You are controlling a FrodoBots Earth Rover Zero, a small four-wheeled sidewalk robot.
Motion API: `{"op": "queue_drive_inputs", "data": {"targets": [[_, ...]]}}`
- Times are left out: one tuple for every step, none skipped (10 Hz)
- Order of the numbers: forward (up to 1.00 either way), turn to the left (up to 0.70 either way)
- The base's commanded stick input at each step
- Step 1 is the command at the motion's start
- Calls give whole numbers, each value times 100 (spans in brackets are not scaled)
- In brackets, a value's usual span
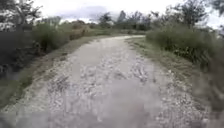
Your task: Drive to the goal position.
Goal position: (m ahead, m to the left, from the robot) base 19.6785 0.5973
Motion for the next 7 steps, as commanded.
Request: {"op": "queue_drive_inputs", "data": {"targets": [[50, 0], [50, 0], [50, 0], [50, 0], [50, 0], [50, 0], [50, 0]]}}
